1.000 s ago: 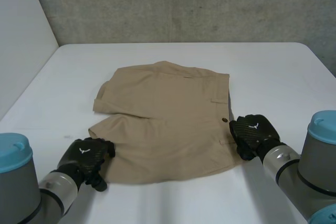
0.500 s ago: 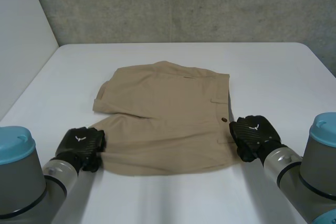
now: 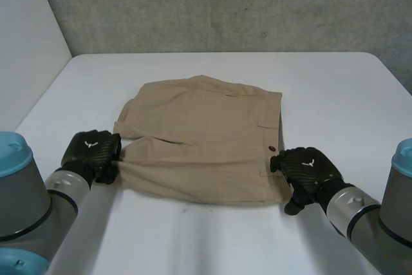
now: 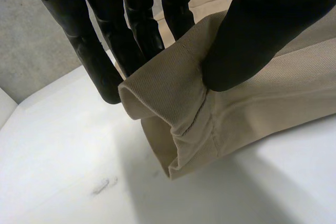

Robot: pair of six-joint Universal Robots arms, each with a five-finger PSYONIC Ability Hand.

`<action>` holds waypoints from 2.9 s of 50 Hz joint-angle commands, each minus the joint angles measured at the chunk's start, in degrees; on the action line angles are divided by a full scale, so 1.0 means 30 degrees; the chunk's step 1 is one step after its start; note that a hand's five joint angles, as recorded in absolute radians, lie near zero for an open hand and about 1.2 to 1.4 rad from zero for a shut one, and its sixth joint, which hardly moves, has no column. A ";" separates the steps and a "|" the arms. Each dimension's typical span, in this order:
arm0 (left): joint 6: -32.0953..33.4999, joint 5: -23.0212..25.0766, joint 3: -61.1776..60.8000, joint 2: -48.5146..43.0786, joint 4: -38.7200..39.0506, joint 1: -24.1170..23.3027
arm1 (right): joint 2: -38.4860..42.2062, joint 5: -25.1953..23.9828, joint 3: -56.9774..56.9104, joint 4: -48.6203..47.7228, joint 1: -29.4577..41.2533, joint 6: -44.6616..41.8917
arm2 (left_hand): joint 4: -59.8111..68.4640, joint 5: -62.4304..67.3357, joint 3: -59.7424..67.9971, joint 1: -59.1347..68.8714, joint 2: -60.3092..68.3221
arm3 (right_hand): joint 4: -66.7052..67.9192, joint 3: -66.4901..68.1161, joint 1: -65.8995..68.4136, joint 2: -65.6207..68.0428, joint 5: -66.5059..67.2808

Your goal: Fold the shorts.

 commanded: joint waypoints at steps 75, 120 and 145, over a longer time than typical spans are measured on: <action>0.0956 0.4427 0.1331 0.7220 -1.0735 -0.0711 | -0.3581 -0.3519 -0.3405 1.0603 -0.4192 -0.6384 | 0.3927 0.4903 0.3982 0.4960 0.3836 | 1.7226 1.7188 1.8257 1.7156 1.7190; 0.4413 0.1556 2.3192 -1.5551 -0.3788 -0.2293 | 1.1280 0.5683 -1.7001 -0.0532 0.1434 -0.6531 | -1.5282 -1.4306 -1.5227 -1.4248 -1.5373 | -0.1336 -0.1374 -0.0305 -0.1406 -0.1372; 0.4560 0.3050 2.3772 -1.6162 -0.1767 -0.1825 | 1.2827 0.3222 -1.9341 -0.0502 0.1200 -0.3805 | -1.6139 -1.5163 -1.6084 -1.5106 -1.6231 | -0.2323 -0.2361 -0.1291 -0.2393 -0.2359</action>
